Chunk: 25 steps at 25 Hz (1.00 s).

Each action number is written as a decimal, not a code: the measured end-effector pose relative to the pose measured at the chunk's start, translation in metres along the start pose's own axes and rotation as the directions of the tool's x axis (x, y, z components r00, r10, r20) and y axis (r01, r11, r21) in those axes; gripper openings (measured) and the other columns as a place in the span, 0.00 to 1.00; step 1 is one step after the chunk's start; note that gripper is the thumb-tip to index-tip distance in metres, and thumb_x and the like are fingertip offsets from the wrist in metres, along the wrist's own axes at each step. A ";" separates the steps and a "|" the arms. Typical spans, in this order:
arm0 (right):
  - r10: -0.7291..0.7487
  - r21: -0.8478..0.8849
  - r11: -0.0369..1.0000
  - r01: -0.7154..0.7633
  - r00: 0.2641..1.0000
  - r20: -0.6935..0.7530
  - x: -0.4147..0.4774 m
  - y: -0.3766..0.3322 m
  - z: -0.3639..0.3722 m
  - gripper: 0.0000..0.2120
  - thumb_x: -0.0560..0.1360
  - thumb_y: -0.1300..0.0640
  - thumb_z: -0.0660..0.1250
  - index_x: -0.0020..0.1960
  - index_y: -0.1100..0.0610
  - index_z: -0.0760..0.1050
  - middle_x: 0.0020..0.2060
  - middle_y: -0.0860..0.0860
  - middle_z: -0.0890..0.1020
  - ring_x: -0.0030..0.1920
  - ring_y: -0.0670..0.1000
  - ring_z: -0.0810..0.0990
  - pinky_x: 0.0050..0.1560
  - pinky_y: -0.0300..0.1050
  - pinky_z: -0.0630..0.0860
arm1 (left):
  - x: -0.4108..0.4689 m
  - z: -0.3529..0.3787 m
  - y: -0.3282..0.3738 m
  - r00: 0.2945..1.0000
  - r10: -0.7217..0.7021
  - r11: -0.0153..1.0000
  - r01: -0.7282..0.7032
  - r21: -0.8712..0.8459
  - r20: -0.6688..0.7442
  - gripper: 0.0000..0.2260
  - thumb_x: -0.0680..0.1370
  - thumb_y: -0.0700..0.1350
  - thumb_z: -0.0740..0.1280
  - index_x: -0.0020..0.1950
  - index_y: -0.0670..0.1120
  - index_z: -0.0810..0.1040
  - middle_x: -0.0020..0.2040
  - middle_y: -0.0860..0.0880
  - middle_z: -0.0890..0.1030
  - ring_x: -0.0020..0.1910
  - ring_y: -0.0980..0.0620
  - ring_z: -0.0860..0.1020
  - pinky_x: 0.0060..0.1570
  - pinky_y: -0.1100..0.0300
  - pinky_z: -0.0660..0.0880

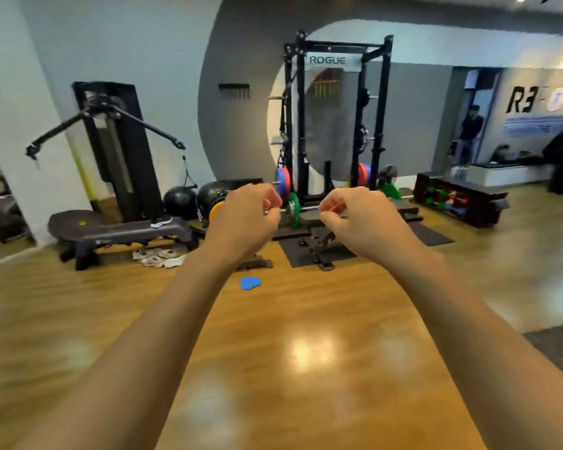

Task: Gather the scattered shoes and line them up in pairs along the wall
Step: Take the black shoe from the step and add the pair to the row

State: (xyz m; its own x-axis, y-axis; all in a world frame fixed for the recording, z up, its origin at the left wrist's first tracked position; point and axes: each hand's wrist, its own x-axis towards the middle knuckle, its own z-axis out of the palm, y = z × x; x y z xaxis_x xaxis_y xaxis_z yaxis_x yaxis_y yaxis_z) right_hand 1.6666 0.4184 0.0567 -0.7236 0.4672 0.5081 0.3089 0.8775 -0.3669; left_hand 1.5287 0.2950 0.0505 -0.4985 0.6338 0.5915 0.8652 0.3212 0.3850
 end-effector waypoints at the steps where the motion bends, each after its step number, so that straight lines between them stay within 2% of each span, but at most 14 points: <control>1: -0.043 0.024 0.999 0.042 0.999 0.027 0.027 -0.011 0.024 0.08 0.77 0.52 0.63 0.54 0.49 0.79 0.48 0.49 0.82 0.47 0.52 0.80 0.50 0.53 0.79 | 0.009 -0.004 -0.029 0.998 -0.054 0.998 0.054 0.022 -0.023 0.08 0.76 0.45 0.65 0.52 0.49 0.81 0.49 0.49 0.82 0.47 0.50 0.79 0.50 0.51 0.78; 3: -0.120 0.070 0.991 0.114 0.988 0.094 0.077 -0.035 0.078 0.08 0.77 0.52 0.62 0.53 0.49 0.78 0.46 0.48 0.82 0.44 0.51 0.81 0.47 0.52 0.80 | 0.023 -0.013 -0.092 0.984 -0.159 0.984 0.164 0.066 -0.074 0.07 0.76 0.45 0.65 0.51 0.49 0.80 0.48 0.50 0.82 0.47 0.51 0.79 0.49 0.51 0.78; 6: -0.218 0.160 0.968 0.194 0.965 0.148 0.145 -0.070 0.164 0.08 0.77 0.53 0.63 0.54 0.49 0.79 0.47 0.48 0.82 0.47 0.50 0.80 0.49 0.53 0.79 | 0.042 -0.023 -0.195 0.953 -0.266 0.949 0.285 0.135 -0.141 0.07 0.77 0.45 0.64 0.52 0.49 0.80 0.48 0.50 0.82 0.46 0.52 0.78 0.47 0.52 0.78; 9: -0.256 0.210 0.953 0.218 0.951 0.173 0.202 -0.097 0.235 0.09 0.77 0.53 0.63 0.55 0.50 0.79 0.47 0.48 0.82 0.48 0.50 0.79 0.49 0.50 0.78 | 0.064 -0.029 -0.285 0.928 -0.338 0.920 0.361 0.152 -0.156 0.06 0.77 0.44 0.65 0.52 0.50 0.79 0.46 0.52 0.81 0.43 0.55 0.77 0.44 0.54 0.78; 14: -0.266 0.244 0.947 0.208 0.933 0.240 0.313 -0.136 0.334 0.09 0.78 0.54 0.63 0.56 0.51 0.78 0.46 0.46 0.82 0.47 0.48 0.79 0.48 0.50 0.79 | 0.132 -0.034 -0.420 0.891 -0.416 0.882 0.443 0.157 -0.181 0.07 0.77 0.46 0.65 0.53 0.51 0.79 0.47 0.52 0.80 0.44 0.53 0.78 0.46 0.50 0.79; 21: -0.351 0.335 0.905 0.263 0.905 0.239 0.474 -0.170 0.492 0.09 0.77 0.54 0.64 0.55 0.51 0.79 0.46 0.47 0.82 0.46 0.48 0.79 0.49 0.51 0.79 | 0.234 -0.011 -0.595 0.851 -0.482 0.834 0.519 0.187 -0.209 0.07 0.77 0.44 0.65 0.53 0.49 0.80 0.45 0.50 0.81 0.43 0.52 0.77 0.42 0.57 0.75; 25: -0.409 0.372 0.878 0.301 0.875 0.259 0.573 -0.194 0.576 0.08 0.77 0.54 0.64 0.54 0.49 0.79 0.46 0.47 0.82 0.46 0.47 0.78 0.47 0.47 0.78 | 0.289 -0.007 -0.689 0.818 -0.527 0.800 0.569 0.188 -0.232 0.07 0.76 0.44 0.65 0.51 0.49 0.80 0.46 0.50 0.80 0.44 0.51 0.77 0.46 0.54 0.76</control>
State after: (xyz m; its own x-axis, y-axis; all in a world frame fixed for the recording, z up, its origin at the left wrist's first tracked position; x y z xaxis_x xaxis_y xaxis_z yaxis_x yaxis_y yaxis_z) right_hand 0.8368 0.4528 -0.0298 -0.9195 0.0214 0.3926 -0.1758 0.8708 -0.4591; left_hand 0.7882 0.2518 -0.0386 -0.8761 0.1859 0.4448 0.4188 0.7505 0.5113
